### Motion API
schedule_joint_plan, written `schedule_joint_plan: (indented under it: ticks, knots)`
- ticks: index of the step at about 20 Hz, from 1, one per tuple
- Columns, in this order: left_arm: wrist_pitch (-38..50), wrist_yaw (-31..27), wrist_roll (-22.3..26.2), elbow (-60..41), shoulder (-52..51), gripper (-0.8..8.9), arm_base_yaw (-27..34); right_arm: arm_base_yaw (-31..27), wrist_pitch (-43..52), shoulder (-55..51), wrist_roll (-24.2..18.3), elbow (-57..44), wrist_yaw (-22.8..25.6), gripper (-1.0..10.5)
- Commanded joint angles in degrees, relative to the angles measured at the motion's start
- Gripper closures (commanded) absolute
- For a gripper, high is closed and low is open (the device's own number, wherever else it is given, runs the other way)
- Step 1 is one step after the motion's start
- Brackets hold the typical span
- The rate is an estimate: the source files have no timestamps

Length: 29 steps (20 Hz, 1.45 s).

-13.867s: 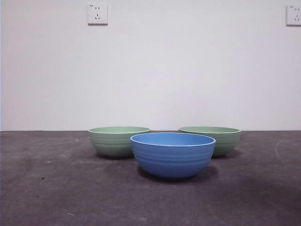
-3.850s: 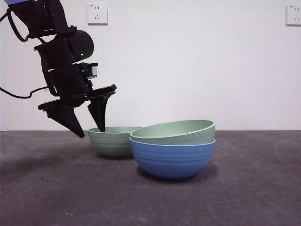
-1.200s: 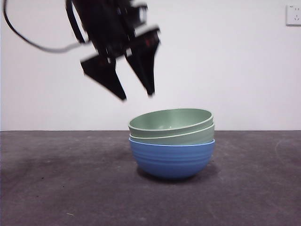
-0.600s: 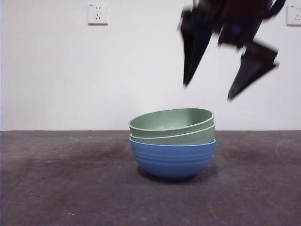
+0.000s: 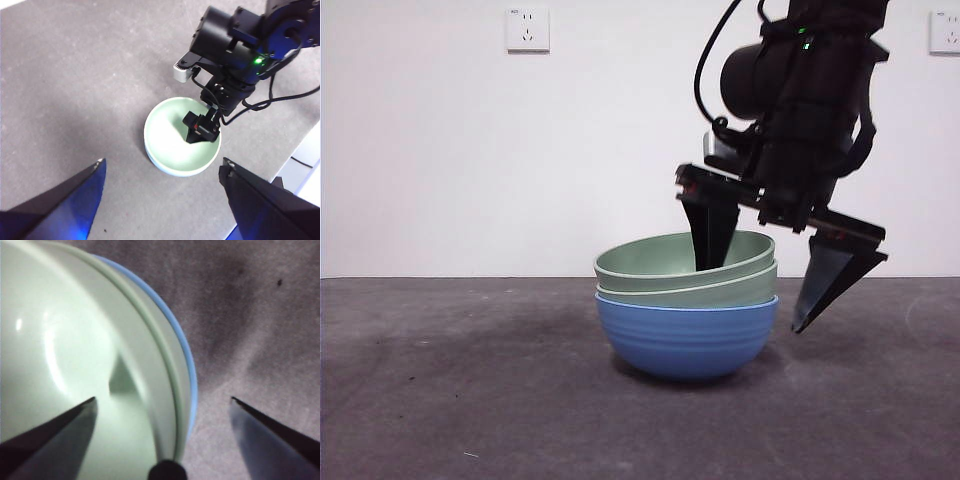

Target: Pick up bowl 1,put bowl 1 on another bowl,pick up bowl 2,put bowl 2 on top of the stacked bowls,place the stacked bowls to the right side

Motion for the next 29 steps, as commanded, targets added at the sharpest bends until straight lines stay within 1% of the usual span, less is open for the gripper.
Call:
schedule_joint_plan:
  ticks: [1,3,4,7,10,11,17,21,23,26,29]
  knots:
    - [0.07,-0.11,0.31,-0.07,-0.04,4.31,0.17,0.04,1.27,0.35,0.55,-0.42,-0.26,6.7]
    - [0.07,-0.11,0.28,-0.07,-0.04,4.31,0.17,0.02,1.73,0.35,0.55,-0.39,-0.26,7.7]
    - [0.07,-0.11,0.28,-0.07,-0.04,4.31,0.17,0.00,1.68,0.35,0.52,-0.42,-0.24,8.0]
    - [0.09,-0.11,0.28,-0.07,-0.04,4.31,0.17,-0.79,0.90,0.35,0.42,-0.39,-0.26,8.0]
    - [0.13,-0.11,0.28,-0.07,-0.04,4.31,0.17,-1.07,0.28,0.35,-0.33,-0.39,-0.07,9.4]
    - [0.13,-0.11,0.28,-0.07,-0.04,4.31,0.17,-1.27,0.26,0.35,-0.33,-0.42,-0.07,9.6]
    - [0.04,-0.09,0.28,-0.07,-0.04,4.31,0.17,-1.49,0.37,0.04,-1.01,-0.39,-0.07,9.6]
    - [-0.13,-0.09,0.48,-0.07,-0.04,4.31,0.17,-2.62,2.38,-3.78,-1.01,-0.35,-0.04,9.6]
    - [-0.13,-0.07,0.48,-0.07,-0.04,4.31,0.17,-5.01,2.97,-5.33,-1.18,-0.33,0.02,9.6]
    - [-0.17,0.00,0.48,-0.07,-0.04,4.31,0.17,-10.60,3.43,-5.57,-1.75,-0.33,0.00,9.6]
    - [-0.37,0.00,0.46,-0.07,-0.04,4.31,0.17,-15.67,6.10,-5.55,-2.08,-0.33,0.02,9.6]
